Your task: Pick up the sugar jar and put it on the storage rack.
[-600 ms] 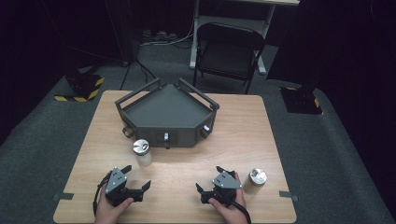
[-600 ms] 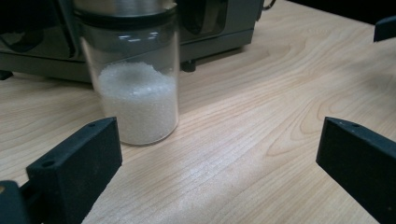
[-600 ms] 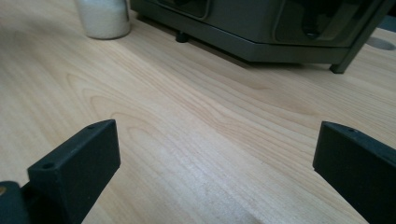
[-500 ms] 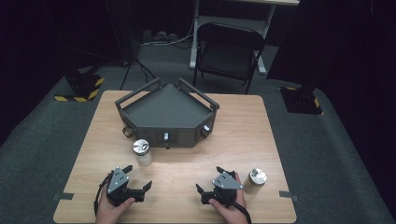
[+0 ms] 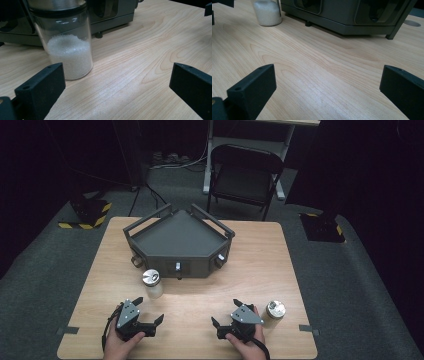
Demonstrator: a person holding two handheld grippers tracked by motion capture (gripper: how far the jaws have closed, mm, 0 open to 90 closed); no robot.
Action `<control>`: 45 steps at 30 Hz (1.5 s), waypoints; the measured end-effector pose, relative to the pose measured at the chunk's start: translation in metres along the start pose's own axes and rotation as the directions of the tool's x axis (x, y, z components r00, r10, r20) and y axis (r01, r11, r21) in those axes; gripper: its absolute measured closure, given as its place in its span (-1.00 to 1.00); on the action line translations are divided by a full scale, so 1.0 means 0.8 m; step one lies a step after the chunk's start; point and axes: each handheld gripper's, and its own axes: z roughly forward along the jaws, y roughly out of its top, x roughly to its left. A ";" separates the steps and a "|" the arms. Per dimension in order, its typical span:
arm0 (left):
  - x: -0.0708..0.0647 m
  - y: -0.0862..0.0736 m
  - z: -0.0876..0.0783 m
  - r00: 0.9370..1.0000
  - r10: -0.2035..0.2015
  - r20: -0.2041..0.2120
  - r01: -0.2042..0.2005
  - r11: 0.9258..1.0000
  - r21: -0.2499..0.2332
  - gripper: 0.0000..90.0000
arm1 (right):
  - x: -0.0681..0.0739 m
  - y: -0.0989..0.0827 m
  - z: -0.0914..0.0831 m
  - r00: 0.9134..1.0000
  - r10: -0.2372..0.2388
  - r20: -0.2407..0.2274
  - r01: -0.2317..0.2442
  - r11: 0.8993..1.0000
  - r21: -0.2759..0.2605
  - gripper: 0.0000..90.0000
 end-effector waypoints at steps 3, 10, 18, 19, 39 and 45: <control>0.000 0.000 0.000 1.000 0.001 0.003 -0.001 1.000 0.002 -0.99 | 0.001 0.000 -0.001 1.000 0.000 0.003 0.000 1.000 0.001 -0.99; 0.004 0.000 0.000 1.000 -0.008 0.013 0.008 1.000 -0.001 -0.99 | 0.005 0.000 -0.003 1.000 -0.018 0.004 0.018 1.000 0.006 -0.99; 0.004 -0.001 -0.001 1.000 0.004 0.018 -0.004 1.000 -0.007 -0.99 | 0.007 0.001 -0.002 1.000 -0.030 0.007 0.030 0.999 0.012 -0.99; 0.004 -0.002 -0.001 1.000 0.004 0.019 -0.004 1.000 -0.008 -0.99 | 0.007 0.002 -0.002 1.000 -0.030 0.008 0.030 0.999 0.013 -0.99; -0.004 -0.004 -0.010 1.000 -0.006 -0.008 0.005 0.998 -0.057 -0.99 | 0.006 -0.001 -0.003 1.000 -0.013 0.014 0.013 1.000 0.004 -0.99; -0.009 0.001 -0.009 0.999 -0.005 -0.032 0.003 0.997 -0.076 -0.99 | 0.008 -0.001 -0.004 1.000 -0.024 0.012 0.024 1.000 0.001 -0.99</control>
